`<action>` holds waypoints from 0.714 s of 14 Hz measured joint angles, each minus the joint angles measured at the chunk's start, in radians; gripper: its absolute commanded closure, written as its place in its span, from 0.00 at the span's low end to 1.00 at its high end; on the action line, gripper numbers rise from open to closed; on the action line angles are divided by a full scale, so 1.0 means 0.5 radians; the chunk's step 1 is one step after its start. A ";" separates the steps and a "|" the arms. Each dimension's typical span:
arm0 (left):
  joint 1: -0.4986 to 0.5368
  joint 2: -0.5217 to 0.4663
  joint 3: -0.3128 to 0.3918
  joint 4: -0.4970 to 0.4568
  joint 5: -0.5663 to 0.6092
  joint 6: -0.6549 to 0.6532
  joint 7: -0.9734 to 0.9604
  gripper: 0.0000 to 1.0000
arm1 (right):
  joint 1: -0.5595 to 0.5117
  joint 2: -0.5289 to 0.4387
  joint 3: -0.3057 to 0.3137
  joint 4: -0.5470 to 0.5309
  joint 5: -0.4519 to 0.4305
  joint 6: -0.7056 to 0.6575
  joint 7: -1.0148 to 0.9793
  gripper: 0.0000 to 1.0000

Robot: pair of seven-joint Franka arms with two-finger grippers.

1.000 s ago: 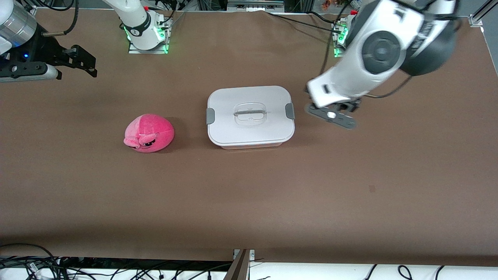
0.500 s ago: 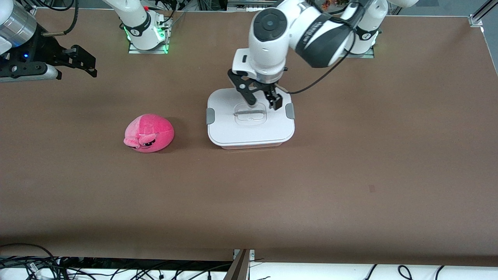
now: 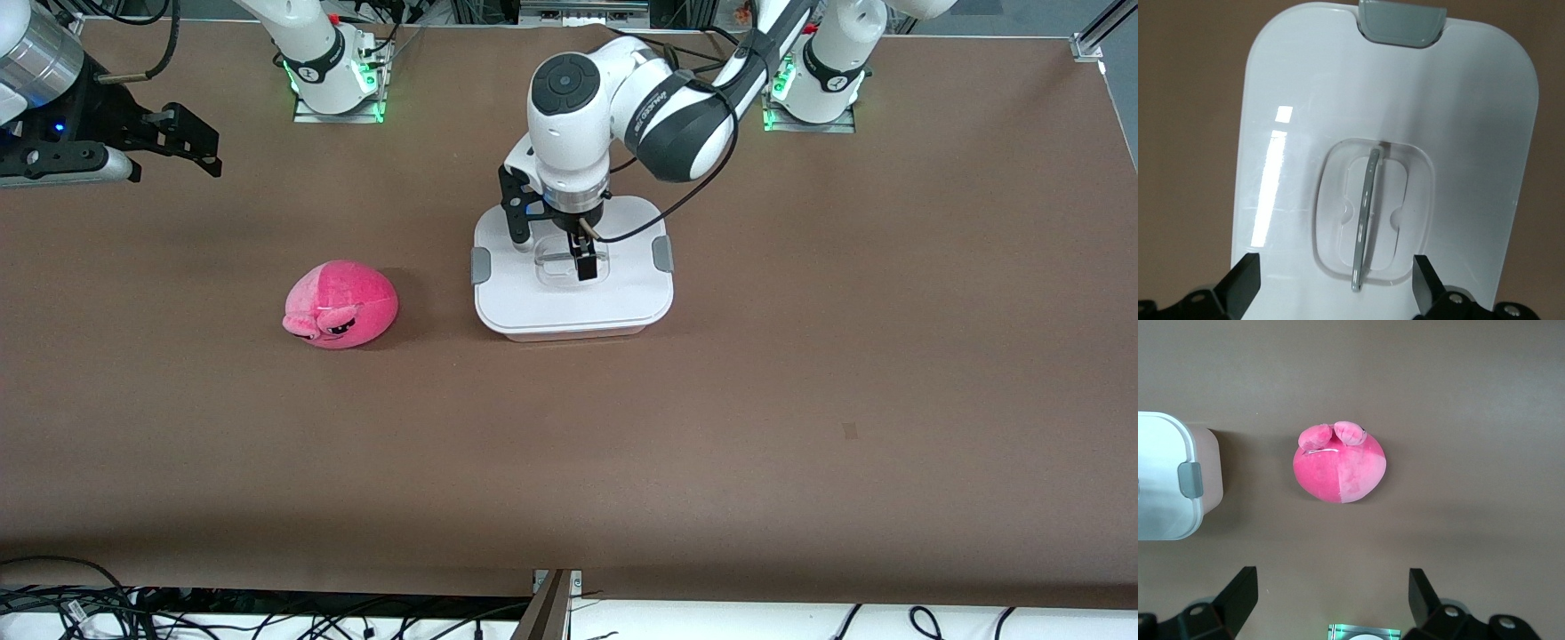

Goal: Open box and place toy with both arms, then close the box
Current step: 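Lower the left gripper and grasp the lid handle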

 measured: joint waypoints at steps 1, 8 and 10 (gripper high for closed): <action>-0.006 0.003 0.000 -0.030 0.001 0.020 0.004 0.00 | 0.000 0.000 0.000 0.000 0.000 0.000 0.000 0.00; -0.019 0.030 0.000 -0.131 0.008 0.135 0.048 0.33 | 0.000 0.000 0.002 0.000 0.006 0.036 0.000 0.00; -0.019 0.033 0.000 -0.131 0.008 0.139 0.059 0.83 | 0.001 0.000 0.005 0.000 0.010 0.038 0.000 0.00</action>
